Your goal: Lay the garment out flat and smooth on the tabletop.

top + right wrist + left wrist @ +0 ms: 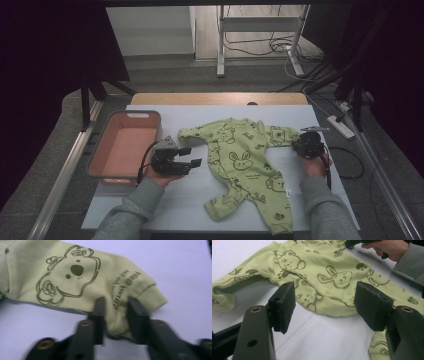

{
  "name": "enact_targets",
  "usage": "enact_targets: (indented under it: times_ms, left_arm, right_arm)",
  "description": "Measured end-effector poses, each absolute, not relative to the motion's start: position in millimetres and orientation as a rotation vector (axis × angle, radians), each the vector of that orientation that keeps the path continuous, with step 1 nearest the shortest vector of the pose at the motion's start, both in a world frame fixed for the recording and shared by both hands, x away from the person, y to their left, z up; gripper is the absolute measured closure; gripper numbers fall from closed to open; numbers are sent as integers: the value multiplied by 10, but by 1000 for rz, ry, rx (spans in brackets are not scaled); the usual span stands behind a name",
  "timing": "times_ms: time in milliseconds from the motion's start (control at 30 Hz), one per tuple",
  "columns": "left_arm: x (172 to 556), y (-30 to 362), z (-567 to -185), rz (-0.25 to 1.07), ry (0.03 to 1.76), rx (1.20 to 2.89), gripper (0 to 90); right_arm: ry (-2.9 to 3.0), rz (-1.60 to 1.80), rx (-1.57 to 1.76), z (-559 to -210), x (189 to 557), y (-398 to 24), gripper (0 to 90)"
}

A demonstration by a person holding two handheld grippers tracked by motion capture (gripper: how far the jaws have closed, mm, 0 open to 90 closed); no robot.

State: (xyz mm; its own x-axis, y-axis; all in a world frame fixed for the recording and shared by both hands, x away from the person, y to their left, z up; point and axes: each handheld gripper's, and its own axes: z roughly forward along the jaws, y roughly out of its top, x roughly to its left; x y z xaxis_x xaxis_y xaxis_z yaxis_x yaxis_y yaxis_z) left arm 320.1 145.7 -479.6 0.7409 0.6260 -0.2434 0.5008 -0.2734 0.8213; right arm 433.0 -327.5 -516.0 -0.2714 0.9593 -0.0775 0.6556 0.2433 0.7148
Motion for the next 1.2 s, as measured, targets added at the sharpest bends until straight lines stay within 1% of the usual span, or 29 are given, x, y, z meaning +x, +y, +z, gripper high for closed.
enact_targets:
  times_ms: [67,133,433,900,933,967,1033,1100,1133,1200]
  left_arm:
    - [3202,1459,-4797,157,862,1934,339]
    - [3202,1459,-4801,155,865,1934,338]
    - [3202,1456,-4816,154,869,1939,338]
    - [3203,1461,-4823,155,874,1941,333]
    - [3203,1459,-4823,156,873,1942,331]
    - [3202,1457,-4823,156,873,1943,330]
    - [3203,1456,-4823,155,874,1943,329]
    - [3206,1458,-4824,156,875,1941,330]
    - [3207,1459,-4824,156,875,1940,329]
    - [3209,1458,-4825,156,876,1940,329]
  right_arm:
    - [2009,813,1480,-5147,4332,-3315,799]
    - [1996,795,1464,-5131,4327,-3321,807]
    - [1888,784,1530,-5071,4321,-3604,811]
    - [1844,738,1573,-5073,4301,-3760,799]
    - [1841,737,1577,-5070,4298,-3760,787]
    - [1840,745,1580,-5070,4297,-3761,752]
    - [1837,745,1573,-5060,4281,-3750,640]
    - [1824,771,1559,-5030,4252,-3734,563]
    - [1821,801,1552,-5001,4232,-3723,537]
    - [1820,864,1525,-4931,4185,-3672,517]
